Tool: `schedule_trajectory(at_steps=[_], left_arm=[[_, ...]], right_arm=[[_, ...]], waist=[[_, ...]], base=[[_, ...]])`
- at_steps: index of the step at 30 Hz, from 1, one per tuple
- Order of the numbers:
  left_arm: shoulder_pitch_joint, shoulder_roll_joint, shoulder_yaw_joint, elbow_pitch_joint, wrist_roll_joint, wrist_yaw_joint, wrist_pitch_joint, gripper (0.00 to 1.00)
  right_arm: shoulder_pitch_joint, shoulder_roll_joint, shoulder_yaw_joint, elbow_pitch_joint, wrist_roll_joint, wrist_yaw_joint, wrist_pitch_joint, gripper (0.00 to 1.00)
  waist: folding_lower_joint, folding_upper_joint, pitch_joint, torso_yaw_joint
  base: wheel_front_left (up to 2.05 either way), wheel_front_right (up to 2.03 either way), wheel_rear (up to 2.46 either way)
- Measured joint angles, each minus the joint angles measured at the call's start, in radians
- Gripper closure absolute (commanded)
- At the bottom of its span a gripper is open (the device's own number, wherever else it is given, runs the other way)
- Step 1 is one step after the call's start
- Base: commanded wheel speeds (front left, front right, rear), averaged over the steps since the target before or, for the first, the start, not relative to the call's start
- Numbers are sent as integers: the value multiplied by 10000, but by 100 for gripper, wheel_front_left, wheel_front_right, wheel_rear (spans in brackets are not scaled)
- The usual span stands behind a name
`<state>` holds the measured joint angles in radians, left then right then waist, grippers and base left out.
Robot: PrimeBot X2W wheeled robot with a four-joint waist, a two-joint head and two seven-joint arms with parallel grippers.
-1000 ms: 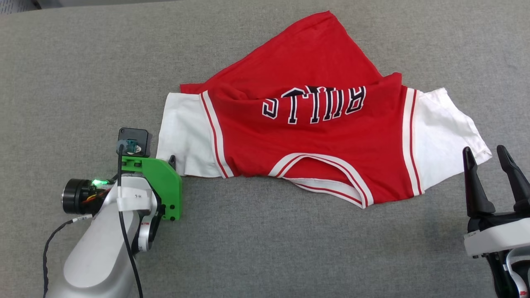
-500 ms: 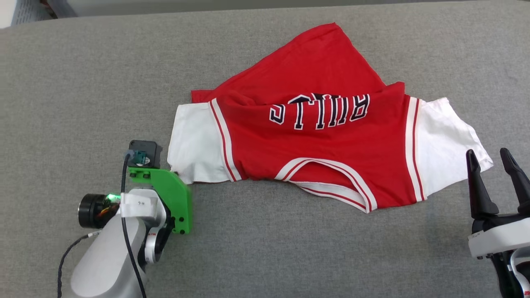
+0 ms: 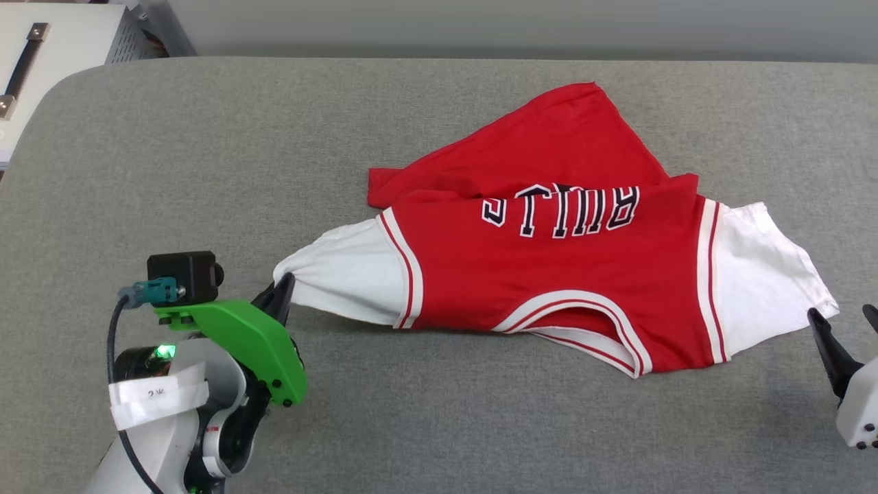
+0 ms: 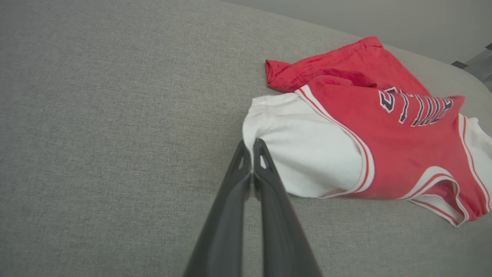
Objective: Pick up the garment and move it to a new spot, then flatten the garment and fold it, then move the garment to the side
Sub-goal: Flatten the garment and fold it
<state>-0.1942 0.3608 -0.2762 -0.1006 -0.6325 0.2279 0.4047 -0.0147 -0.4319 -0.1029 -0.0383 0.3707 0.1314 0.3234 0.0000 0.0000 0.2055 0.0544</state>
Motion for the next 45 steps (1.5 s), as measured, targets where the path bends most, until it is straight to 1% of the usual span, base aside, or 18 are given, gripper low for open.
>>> schedule_trajectory(at_steps=[5, 8, 11, 17, 26, 27, 29, 30, 34, 40, 45], left_arm=[[399, 180, 134, -1425, -376, 100, 453, 100], [512, 303, 35, -2004, -378, 155, 809, 100], [570, 370, -98, -2376, -376, 245, 1034, 100], [612, 391, -332, -2669, -370, 318, 1264, 100], [608, 431, -477, -2673, -282, 378, 1419, 100], [606, 431, -485, -2665, -282, 378, 1419, 100], [604, 431, -487, -2621, -280, 380, 1417, 100], [604, 433, -479, -2602, -276, 389, 1417, 100], [603, 441, -453, -2474, -276, 405, 1415, 100], [603, 539, -326, -2355, -276, 403, 1283, 100], [601, 796, -81, -2330, -244, 393, 1181, 100]], right_arm=[[-493, -583, -44, 234, 337, 0, 2019, 0], [-968, -754, -48, 610, 470, 0, 2941, 0], [-1411, -907, -86, 1081, 464, 0, 3603, 0], [-2177, -1060, 27, 2002, 460, 0, 3850, 0], [-2624, -1290, 495, 2909, 581, 0, 3864, 0], [-2626, -1325, 560, 3009, 677, -8, 3939, 47], [-2640, -1392, 654, 3131, 874, -13, 4046, 89], [-2643, -1398, 690, 3154, 957, -13, 4067, 100], [-2646, -1377, 794, 3216, 1145, -12, 3996, 100], [-2608, -1444, 838, 3122, 1377, -2, 3452, 100], [-2550, -1768, 769, 2635, 1590, -2, 2949, 100]], waist=[[0, 0, 114, 194], [0, 0, 292, 259], [0, 0, 499, 340], [0, 0, 887, 526], [0, 0, 1223, 751], [0, 0, 1236, 767], [0, 0, 1238, 782], [0, 0, 1233, 784], [0, 0, 1131, 769], [0, 0, 748, 697], [0, 0, 227, 582]], base=[[0, 0, 0], [0, 0, 0], [0, 0, 0], [0, 0, 0], [0, 0, 0], [0, 0, 0], [0, 0, 0], [0, 0, 0], [0, 0, 0], [0, 0, 0], [0, 0, 0]])
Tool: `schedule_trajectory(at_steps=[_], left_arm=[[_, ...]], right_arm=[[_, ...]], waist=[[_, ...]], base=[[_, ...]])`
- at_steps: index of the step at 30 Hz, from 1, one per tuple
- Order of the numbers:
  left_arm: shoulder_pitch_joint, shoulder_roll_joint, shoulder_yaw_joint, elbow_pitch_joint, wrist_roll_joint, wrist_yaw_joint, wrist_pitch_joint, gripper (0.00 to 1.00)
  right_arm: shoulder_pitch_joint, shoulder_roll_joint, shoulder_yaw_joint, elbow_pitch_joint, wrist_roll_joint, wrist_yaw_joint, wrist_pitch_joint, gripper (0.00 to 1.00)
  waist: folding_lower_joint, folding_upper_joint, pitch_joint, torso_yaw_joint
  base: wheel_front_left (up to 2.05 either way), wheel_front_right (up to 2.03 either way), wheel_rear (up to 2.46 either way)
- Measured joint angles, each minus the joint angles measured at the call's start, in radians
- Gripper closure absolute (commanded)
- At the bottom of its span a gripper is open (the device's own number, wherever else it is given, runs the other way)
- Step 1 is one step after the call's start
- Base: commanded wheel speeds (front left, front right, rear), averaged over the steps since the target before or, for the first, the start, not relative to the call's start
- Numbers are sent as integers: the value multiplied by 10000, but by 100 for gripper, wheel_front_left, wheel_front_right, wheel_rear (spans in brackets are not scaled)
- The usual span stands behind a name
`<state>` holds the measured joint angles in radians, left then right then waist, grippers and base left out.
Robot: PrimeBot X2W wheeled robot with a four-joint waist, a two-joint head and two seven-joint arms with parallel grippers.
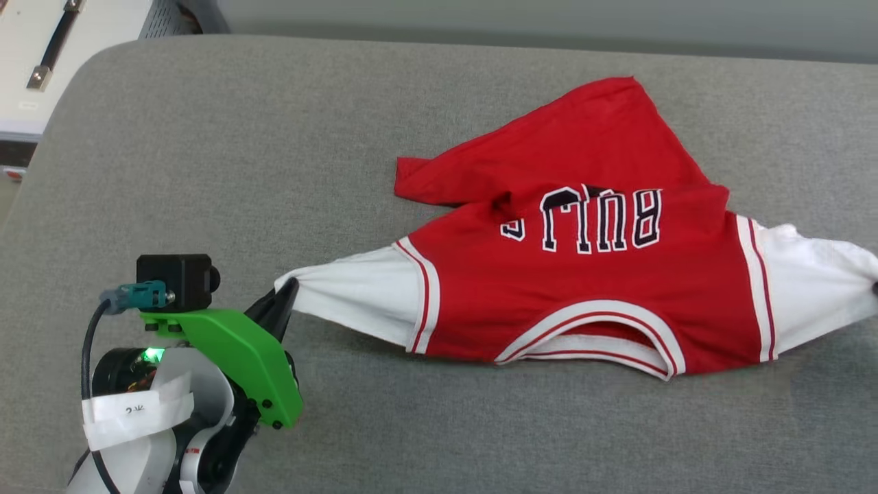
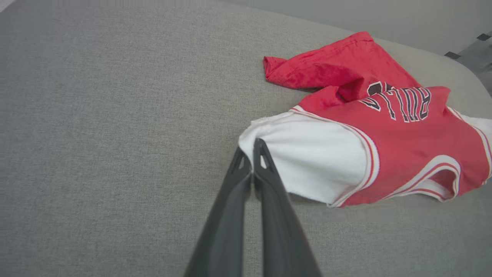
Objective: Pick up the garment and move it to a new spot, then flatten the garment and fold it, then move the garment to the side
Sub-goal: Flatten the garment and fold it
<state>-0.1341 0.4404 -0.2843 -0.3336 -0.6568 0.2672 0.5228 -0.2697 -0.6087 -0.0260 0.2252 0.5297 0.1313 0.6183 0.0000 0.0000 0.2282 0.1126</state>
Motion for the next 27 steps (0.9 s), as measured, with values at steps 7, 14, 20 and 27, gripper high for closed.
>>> schedule_trajectory(at_steps=[7, 14, 20, 27], left_arm=[[-24, 514, 414, -293, 65, -102, -115, 100], [-690, 851, 982, -757, 336, -169, -579, 100], [-1441, 1043, 1346, -1080, 416, -316, -849, 100], [-2474, 1310, 1806, -1120, 412, -663, -1319, 100]], right_arm=[[-132, -405, -305, -1005, 656, 2, -267, 100], [-621, -779, -560, -1743, 936, 6, -529, 100], [-1260, -819, -842, -2270, 1181, 6, -830, 100], [-2244, -826, -1014, -2516, 1267, 6, -1060, 100]], waist=[[0, 0, -863, -222], [0, 0, -1646, -486], [0, 0, -2085, -738], [0, 0, -2118, -1000]], base=[[0, 0, 0], [0, 0, 0], [0, 0, 0], [0, 0, 0]])
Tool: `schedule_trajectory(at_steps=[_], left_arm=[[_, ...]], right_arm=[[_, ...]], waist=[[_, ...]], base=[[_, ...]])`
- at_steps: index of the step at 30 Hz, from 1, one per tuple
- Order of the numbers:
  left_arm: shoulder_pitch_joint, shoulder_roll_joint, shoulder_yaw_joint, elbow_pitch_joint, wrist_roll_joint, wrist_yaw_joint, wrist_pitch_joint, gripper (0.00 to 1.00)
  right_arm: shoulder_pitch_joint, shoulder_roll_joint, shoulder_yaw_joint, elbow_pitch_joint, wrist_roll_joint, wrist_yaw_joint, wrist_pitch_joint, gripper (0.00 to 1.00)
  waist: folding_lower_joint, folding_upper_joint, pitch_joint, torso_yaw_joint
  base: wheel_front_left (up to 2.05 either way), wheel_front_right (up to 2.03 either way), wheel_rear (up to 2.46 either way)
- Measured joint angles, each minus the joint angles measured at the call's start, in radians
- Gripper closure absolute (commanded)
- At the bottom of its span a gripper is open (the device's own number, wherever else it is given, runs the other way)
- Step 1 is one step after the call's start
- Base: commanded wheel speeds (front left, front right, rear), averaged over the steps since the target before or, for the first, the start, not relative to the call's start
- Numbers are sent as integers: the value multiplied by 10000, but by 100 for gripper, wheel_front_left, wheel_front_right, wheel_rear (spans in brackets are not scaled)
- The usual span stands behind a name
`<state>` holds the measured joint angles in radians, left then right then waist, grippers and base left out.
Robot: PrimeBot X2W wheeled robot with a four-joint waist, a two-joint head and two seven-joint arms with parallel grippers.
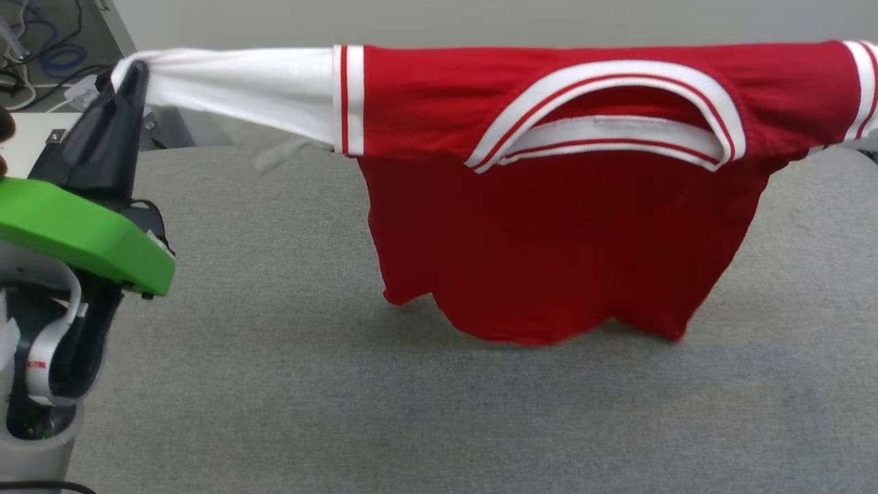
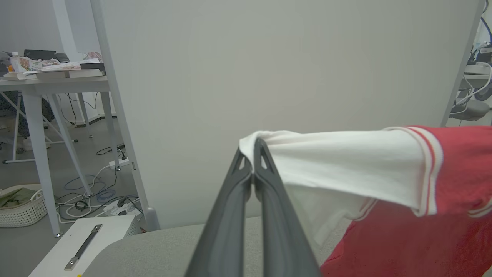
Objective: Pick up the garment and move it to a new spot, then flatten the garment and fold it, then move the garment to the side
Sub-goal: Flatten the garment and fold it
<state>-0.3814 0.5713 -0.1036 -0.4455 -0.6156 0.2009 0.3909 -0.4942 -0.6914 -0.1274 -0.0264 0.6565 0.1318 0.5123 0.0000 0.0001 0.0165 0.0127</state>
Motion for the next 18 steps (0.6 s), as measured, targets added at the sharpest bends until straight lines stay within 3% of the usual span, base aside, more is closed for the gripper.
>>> schedule_trajectory(at_steps=[9, 18], left_arm=[[-2197, 464, 207, 771, -90, -669, -75, 100], [-5218, 894, 36, 2303, -71, -1425, 52, 100]], right_arm=[[-2224, -19, 291, 403, 40, 8, -84, 100], [-5516, -19, 1210, 1607, -443, 8, -616, 100]], waist=[[0, 0, 878, -77], [0, 0, 2513, -99]], base=[[0, 0, 0], [0, 0, 0]])
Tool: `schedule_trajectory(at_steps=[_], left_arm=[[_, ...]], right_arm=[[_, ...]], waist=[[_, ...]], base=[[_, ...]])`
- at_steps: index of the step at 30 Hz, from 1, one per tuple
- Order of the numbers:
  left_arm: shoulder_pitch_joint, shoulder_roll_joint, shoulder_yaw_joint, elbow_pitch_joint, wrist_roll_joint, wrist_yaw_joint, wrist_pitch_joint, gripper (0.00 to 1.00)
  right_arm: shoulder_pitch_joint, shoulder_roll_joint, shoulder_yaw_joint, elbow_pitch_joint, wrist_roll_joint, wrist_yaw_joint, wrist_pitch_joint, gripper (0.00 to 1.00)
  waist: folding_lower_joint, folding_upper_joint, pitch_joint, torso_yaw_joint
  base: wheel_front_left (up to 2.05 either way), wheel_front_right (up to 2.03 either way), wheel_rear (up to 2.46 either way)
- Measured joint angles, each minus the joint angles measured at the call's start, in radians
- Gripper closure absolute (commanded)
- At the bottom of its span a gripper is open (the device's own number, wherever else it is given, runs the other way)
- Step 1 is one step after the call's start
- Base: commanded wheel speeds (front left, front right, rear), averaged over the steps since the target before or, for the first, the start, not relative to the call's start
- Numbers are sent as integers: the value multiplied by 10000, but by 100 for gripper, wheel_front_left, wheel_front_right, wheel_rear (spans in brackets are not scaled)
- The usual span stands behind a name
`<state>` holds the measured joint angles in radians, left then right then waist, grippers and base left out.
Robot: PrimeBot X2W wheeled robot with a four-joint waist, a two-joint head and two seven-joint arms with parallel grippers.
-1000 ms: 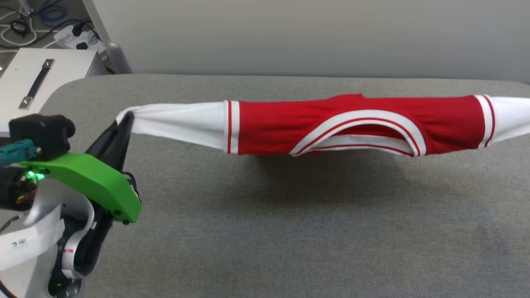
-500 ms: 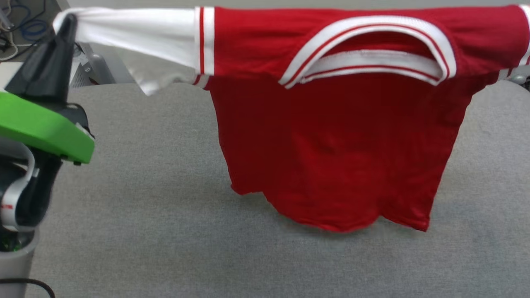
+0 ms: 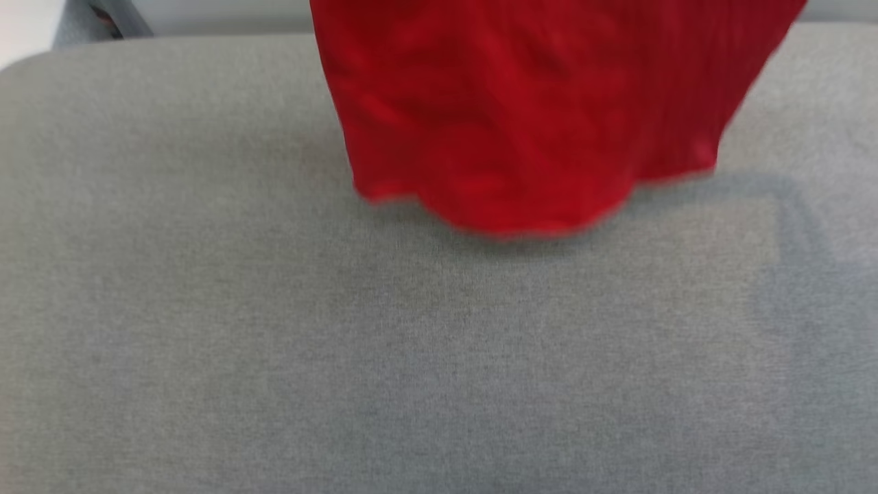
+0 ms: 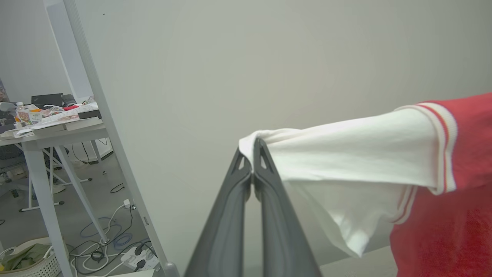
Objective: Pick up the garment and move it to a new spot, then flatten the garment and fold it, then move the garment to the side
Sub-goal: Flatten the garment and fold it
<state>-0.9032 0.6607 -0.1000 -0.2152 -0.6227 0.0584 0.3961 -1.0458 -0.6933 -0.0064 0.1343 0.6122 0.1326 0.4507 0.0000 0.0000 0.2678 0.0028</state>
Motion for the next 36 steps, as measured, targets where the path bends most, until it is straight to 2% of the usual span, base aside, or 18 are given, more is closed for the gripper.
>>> schedule_trajectory(at_steps=[10, 14, 20, 28, 30, 36], left_arm=[[-3828, -84, -658, 2159, 514, -635, -213, 100], [-5519, -443, -895, 3467, 1007, -719, -913, 100], [-7650, -1145, -1158, 5940, 1563, -857, -2520, 100], [-8262, -1595, -1315, 8034, 1718, -1264, -4274, 100], [-8077, -1672, -1379, 8333, 1634, -1394, -4573, 100], [-6634, -1975, -1572, 8727, 1308, -1611, -5202, 100]], right_arm=[[-3757, 535, 1001, 2157, -874, 0, -1158, 100], [-5288, 955, 1172, 3269, -1417, 0, -1802, 100], [-7152, 1634, 1371, 4972, -2297, 0, -3160, 100], [-7541, 2151, 1833, 6351, -2470, 0, -4357, 100], [-7357, 2082, 2270, 6464, -2516, -2, -4544, 100], [-6144, 1931, 2637, 6767, -1779, -2, -4786, 100]], waist=[[1, 0, 2123, 6], [2, 0, 2944, 7], [3, 0, 4143, 34], [2, 0, 4888, 238], [2, 0, 4872, 338], [2, 0, 4477, 512]], base=[[0, 0, 0], [0, 0, 0], [0, 0, 0], [0, 0, 0], [0, 0, 0], [0, 0, 0]])
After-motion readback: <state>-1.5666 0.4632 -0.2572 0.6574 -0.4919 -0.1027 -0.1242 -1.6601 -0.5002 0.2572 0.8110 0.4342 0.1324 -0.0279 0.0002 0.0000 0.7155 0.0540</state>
